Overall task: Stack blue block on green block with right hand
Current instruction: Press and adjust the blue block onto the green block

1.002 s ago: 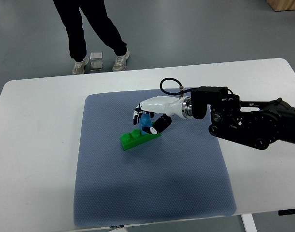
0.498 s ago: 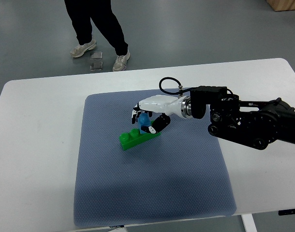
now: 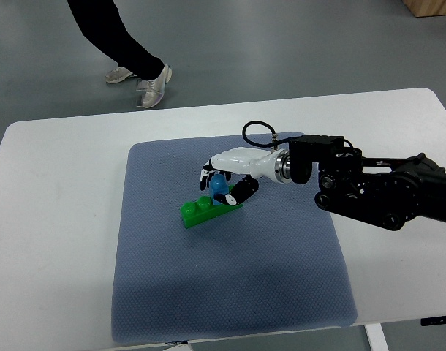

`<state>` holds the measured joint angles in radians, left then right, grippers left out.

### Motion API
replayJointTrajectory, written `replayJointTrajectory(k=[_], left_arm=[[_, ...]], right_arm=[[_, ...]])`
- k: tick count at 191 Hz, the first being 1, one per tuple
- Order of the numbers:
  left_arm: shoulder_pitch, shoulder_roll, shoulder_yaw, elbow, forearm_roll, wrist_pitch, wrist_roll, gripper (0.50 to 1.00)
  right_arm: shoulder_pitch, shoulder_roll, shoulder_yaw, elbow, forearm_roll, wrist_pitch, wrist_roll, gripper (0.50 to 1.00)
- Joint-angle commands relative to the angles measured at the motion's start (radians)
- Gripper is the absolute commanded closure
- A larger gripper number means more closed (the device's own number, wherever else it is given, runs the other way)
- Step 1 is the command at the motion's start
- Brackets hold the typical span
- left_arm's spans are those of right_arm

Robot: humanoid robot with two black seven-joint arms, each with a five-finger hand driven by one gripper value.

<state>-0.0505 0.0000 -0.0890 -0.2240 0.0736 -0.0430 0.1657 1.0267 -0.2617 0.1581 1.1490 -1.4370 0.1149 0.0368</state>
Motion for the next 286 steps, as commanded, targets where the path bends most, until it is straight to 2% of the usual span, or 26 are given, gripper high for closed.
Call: replayJointTrajectory(k=[1,141,164,286], left_arm=[[0.000,0.000,0.000,0.000,0.000,0.000,0.000,0.500],[0.000,0.000,0.000,0.000,0.000,0.000,0.000,0.500],[0.000,0.000,0.000,0.000,0.000,0.000,0.000,0.500],[0.000,0.000,0.000,0.000,0.000,0.000,0.000,0.500]], right_arm=[[-0.005,0.001,0.000,-0.002,0.000,-0.001,0.000,0.934],[-0.030,0.022,0.028,-0.018,0.000,-0.024,0.003,0.934],[-0.034,0.021,0.029,-0.018,0.000,-0.052,0.003,0.934],[-0.114,0.022,0.095,-0.018,0.000,-0.083,0.003,0.936]])
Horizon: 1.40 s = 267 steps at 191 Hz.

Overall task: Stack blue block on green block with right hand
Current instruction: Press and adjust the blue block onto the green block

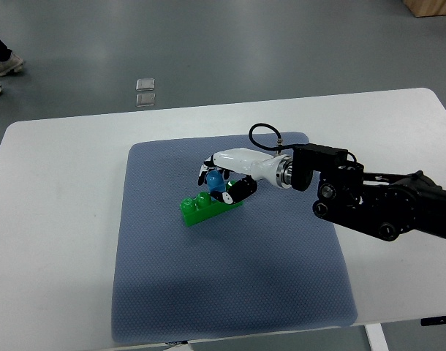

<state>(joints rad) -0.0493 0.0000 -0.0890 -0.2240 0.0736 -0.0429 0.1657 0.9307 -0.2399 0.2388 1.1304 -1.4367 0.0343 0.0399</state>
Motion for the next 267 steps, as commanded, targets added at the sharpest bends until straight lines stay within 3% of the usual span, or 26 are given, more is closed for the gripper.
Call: replayJointTrajectory(k=[1,87,267], left_arm=[[0.000,0.000,0.000,0.000,0.000,0.002,0.000,0.500],[0.000,0.000,0.000,0.000,0.000,0.000,0.000,0.500],[0.000,0.000,0.000,0.000,0.000,0.000,0.000,0.500]], right_arm=[[-0.021,0.001,0.016,0.000,0.001,-0.004,0.000,0.936],[-0.052,0.008,0.031,0.000,-0.001,-0.048,0.003,0.934],[-0.095,0.027,0.063,-0.018,-0.001,-0.071,0.040,0.932]])
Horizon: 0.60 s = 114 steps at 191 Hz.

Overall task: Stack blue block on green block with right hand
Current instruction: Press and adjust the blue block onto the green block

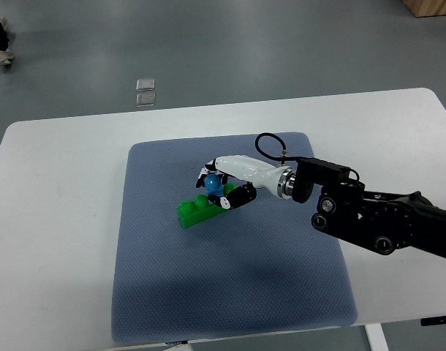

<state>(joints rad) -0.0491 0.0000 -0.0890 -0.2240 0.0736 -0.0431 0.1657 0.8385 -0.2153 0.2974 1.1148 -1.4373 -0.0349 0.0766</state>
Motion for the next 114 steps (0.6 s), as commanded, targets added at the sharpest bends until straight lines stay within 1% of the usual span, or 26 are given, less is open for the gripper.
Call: replayJointTrajectory(k=[1,114], left_arm=[[0.000,0.000,0.000,0.000,0.000,0.000,0.000,0.500],[0.000,0.000,0.000,0.000,0.000,0.000,0.000,0.500]], right_arm=[[-0.003,0.002,0.005,-0.003,0.000,-0.002,0.003,0.932],[-0.047,0.004,0.034,-0.006,0.000,-0.003,0.022,0.932]])
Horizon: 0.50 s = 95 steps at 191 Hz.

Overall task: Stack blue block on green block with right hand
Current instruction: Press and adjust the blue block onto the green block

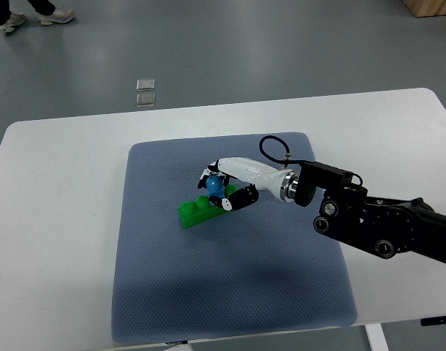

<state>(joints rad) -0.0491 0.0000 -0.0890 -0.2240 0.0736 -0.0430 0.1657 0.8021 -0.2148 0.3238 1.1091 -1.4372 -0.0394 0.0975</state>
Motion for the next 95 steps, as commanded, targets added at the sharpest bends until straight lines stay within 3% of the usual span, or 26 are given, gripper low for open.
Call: replayJointTrajectory(k=[1,95], left_arm=[[0.000,0.000,0.000,0.000,0.000,0.000,0.000,0.500],[0.000,0.000,0.000,-0.002,0.000,0.000,0.000,0.500]], right_arm=[[-0.011,0.003,0.008,0.000,0.000,0.001,0.001,0.932],[-0.037,0.028,0.018,-0.031,0.000,-0.001,0.019,0.912]])
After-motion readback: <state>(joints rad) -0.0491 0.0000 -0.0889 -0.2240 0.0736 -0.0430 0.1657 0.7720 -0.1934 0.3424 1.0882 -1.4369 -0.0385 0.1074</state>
